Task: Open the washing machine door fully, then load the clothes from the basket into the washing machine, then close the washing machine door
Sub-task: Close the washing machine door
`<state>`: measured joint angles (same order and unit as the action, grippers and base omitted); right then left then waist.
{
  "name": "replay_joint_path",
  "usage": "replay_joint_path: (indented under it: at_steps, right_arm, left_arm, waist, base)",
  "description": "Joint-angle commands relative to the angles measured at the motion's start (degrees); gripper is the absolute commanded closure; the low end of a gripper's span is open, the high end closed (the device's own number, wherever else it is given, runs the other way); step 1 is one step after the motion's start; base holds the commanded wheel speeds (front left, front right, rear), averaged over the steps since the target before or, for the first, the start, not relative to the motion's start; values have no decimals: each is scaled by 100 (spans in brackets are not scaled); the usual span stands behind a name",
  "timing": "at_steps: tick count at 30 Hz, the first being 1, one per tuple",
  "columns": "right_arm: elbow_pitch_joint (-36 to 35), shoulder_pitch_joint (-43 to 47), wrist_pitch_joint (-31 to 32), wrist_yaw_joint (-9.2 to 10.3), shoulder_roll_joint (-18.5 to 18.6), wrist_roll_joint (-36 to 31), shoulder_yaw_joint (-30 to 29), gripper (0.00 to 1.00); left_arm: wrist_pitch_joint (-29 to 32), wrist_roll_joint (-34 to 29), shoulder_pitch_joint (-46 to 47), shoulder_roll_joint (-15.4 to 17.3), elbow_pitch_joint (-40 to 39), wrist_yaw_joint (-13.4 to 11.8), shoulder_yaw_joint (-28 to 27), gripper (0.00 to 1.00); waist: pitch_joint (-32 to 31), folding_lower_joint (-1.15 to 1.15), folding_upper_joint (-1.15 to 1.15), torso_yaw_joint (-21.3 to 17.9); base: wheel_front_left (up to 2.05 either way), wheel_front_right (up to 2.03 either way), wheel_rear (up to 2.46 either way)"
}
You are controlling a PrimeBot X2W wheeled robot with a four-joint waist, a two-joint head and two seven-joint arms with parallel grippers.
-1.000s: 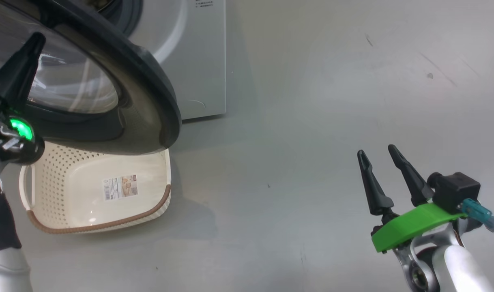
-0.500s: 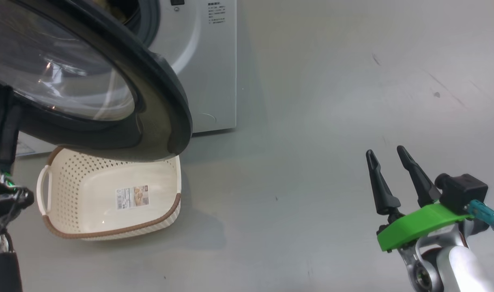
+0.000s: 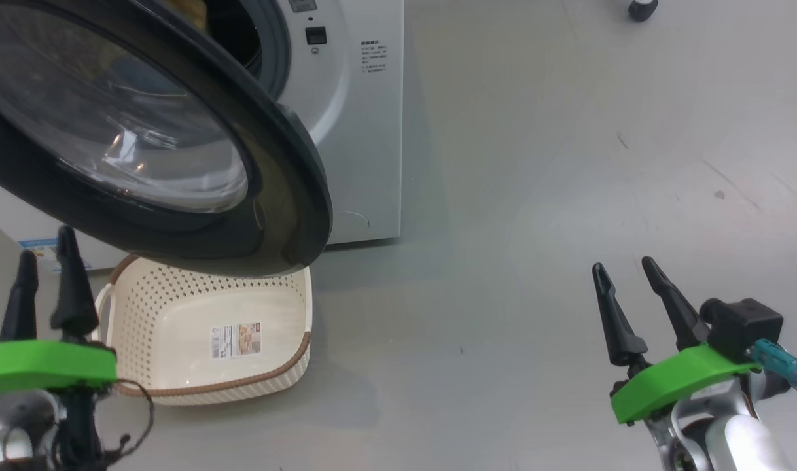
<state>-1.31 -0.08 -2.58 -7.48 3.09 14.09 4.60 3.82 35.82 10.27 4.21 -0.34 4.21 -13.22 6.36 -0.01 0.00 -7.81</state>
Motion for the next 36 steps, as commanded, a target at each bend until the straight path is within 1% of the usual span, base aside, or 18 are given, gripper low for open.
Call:
replay_joint_path:
  at_steps: [1,3,6,12,15,21,36]
  right_arm:
    - [-238,-120,13,-1,9,-50,123,0]
    - [-257,-96,34,-1,17,-61,130,0]
    - [-276,-52,67,-1,36,-77,142,0]
    - [-316,41,128,-1,64,-105,130,0]
    - [-345,82,156,-1,70,-114,110,0]
    - [-390,151,205,-1,68,-123,87,0]
    - [-420,149,229,-1,56,-125,90,0]
  left_arm:
    - [-106,-206,46,162,-231,-35,-99,0]
    - [-344,-689,-146,161,-218,-161,84,0]
    - [-644,-1235,-437,125,-179,-333,336,0]
    - [-1045,-2025,-964,55,-89,-564,893,0]
    - [-1186,-2289,-1144,24,-86,-646,1147,0]
    - [-1239,-2582,-1340,-2,-146,-788,1447,0]
    - [-1222,-2692,-1337,13,-215,-929,1592,0]
  waist:
    - [-31,1,0,26]
    - [-65,1,0,52]
    - [-123,1,0,85]
    - [-199,1,0,159]
    - [-215,1,0,201]
    - [-224,1,0,257]
    - [-194,1,0,286]
  base:
    - [0,0,0]
    - [0,0,0]
    - [0,0,0]
    - [0,0,0]
    - [0,0,0]
    - [0,0,0]
    - [0,0,0]
